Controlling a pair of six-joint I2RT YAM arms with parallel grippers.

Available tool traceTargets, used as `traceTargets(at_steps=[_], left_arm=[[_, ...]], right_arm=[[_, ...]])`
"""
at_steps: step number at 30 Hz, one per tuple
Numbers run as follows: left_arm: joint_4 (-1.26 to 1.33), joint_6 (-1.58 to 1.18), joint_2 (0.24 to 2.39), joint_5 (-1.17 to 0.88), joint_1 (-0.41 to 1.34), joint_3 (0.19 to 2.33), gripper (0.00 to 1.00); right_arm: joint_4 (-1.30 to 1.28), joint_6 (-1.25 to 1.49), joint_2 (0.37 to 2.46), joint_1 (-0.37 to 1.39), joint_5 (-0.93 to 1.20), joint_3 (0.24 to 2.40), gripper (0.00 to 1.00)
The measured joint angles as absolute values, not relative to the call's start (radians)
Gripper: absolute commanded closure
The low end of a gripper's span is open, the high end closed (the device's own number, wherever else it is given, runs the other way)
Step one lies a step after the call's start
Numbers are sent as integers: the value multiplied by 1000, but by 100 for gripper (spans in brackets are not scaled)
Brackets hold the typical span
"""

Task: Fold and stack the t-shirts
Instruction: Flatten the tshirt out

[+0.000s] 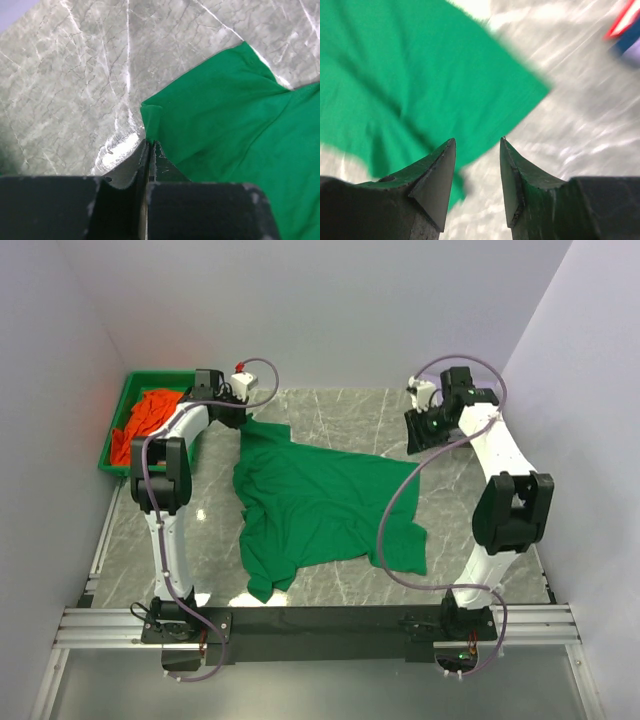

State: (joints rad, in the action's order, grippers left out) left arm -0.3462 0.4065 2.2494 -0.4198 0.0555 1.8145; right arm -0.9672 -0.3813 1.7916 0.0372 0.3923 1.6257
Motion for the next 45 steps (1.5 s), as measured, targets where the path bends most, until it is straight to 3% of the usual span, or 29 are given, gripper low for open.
traceTargets(at_steps=[6, 12, 37, 40, 41, 42, 44, 45], left_arm=[[-364, 404, 2247, -429, 55, 1814, 94], [-347, 395, 2247, -432, 53, 1798, 93], [-365, 334, 2329, -440, 49, 1875, 95], [-367, 325, 2339, -437, 49, 1876, 95], [-368, 323, 2339, -435, 49, 1876, 95], [-368, 320, 2339, -433, 49, 1876, 96], [-365, 314, 2339, -433, 49, 1877, 99], [-368, 307, 2339, -437, 49, 1880, 99]], right_arm=[[-839, -287, 2026, 42, 292, 1782, 48], [-818, -271, 2203, 41, 221, 1794, 46], [-817, -342, 2212, -29, 300, 1744, 50], [-817, -349, 2213, -33, 307, 1744, 61], [-817, -355, 2213, -35, 307, 1744, 77], [-819, -366, 2213, -38, 309, 1744, 86], [-835, -370, 2214, -43, 320, 1742, 100], [-844, -375, 2215, -44, 331, 1742, 100]])
